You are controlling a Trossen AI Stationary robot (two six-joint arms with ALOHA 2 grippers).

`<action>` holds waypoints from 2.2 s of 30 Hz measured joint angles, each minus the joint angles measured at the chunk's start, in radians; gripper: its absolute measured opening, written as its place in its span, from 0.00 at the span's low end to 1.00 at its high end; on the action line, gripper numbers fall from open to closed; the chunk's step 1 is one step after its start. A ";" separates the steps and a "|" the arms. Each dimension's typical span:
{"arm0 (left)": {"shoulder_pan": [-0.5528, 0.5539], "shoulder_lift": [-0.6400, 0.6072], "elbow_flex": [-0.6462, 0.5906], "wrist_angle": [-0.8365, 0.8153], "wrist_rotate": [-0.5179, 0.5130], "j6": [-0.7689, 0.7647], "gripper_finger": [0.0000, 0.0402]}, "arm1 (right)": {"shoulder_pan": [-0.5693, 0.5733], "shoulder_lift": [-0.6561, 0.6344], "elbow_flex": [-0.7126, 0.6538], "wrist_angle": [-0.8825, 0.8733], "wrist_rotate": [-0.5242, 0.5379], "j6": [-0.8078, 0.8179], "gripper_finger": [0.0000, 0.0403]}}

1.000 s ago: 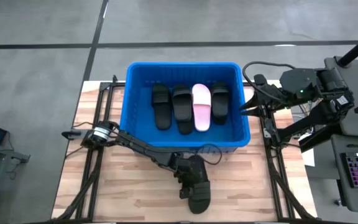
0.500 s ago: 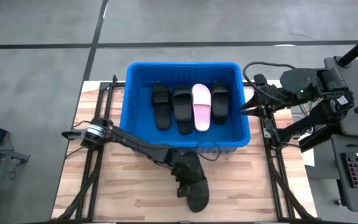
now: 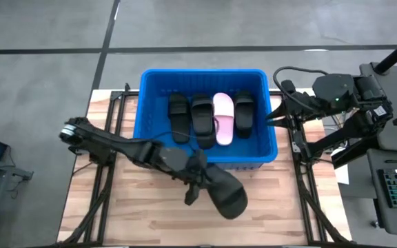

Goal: Pick and place slides into bin
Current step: Put the black slide into the bin

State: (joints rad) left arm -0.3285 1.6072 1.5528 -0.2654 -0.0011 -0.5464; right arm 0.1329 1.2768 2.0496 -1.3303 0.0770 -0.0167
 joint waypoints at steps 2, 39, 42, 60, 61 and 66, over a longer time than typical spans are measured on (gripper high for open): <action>-0.005 -0.031 -0.004 0.008 -0.042 0.017 0.00 | 0.000 0.000 0.004 0.012 0.001 -0.011 0.15; -0.010 -0.097 0.010 0.585 -0.887 0.784 0.00 | -0.002 0.013 0.006 0.403 0.074 0.111 0.51; -0.001 -0.100 0.010 0.669 -0.888 0.837 0.00 | -0.003 0.039 0.006 0.446 0.107 0.073 0.58; 0.049 -0.106 0.011 1.051 -0.737 1.105 0.00 | -0.063 0.122 0.004 0.909 0.122 0.011 0.59; 0.054 -0.106 0.015 1.049 -0.727 1.105 0.00 | -0.064 0.128 0.004 0.919 0.109 0.005 0.59; 0.073 -0.106 0.017 1.071 -0.644 1.104 0.00 | -0.064 0.148 0.005 0.928 0.106 -0.042 0.59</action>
State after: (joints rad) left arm -0.2558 1.5017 1.5696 0.8053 -0.6454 0.5572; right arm 0.0692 1.4253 2.0548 -0.4021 0.1835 -0.0584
